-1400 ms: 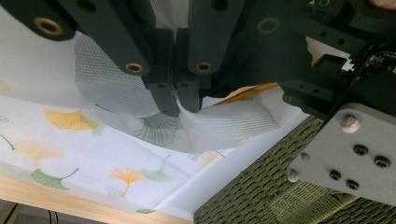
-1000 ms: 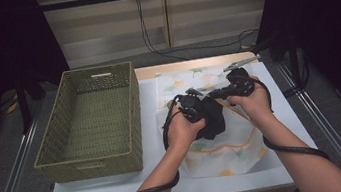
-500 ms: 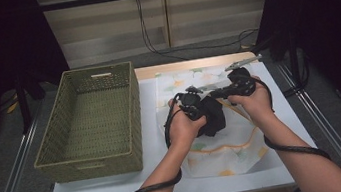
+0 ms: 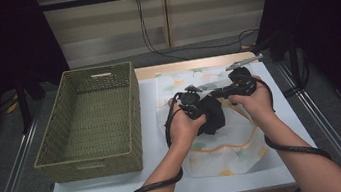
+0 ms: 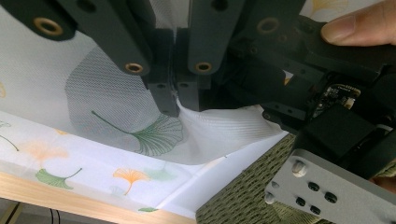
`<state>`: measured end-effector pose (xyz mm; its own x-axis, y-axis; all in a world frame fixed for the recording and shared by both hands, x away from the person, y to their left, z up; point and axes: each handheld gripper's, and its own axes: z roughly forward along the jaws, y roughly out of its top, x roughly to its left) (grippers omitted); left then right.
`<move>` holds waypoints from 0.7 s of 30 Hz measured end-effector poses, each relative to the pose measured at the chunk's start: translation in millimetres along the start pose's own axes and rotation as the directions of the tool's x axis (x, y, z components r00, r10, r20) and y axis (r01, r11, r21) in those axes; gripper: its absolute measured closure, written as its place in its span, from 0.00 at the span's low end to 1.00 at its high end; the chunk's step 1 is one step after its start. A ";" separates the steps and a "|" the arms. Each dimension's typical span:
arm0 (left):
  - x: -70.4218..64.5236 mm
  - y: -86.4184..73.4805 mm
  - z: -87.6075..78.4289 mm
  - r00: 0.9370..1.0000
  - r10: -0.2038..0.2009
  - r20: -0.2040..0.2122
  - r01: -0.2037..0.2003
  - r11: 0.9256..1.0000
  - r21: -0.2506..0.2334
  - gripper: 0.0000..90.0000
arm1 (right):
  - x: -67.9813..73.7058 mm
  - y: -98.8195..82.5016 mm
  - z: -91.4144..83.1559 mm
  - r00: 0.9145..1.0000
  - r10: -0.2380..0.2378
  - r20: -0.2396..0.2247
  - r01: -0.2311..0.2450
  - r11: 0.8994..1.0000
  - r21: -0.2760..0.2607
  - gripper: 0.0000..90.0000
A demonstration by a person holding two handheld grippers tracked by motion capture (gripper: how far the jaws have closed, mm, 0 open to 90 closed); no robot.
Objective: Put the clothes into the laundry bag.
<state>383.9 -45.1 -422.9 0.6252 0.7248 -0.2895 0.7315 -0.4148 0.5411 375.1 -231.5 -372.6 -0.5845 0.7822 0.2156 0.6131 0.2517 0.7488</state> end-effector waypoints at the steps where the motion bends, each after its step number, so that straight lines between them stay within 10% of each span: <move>1: 0.0 0.0 0.0 1.000 0.000 0.000 0.000 1.000 0.000 0.74 | 0.0 0.0 0.0 1.000 0.000 0.000 0.000 1.000 0.000 1.00; 21: 0.4 3.5 2.8 1.000 -0.016 -0.007 0.015 0.999 -0.031 0.74 | -1.1 0.5 0.2 1.000 -0.004 -0.001 0.004 1.000 -0.006 1.00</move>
<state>387.4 -47.8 -423.4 0.6116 0.7353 -0.2921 0.7324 -0.3866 0.5604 376.1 -232.1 -372.7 -0.5872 0.7808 0.2135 0.6077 0.2511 0.7534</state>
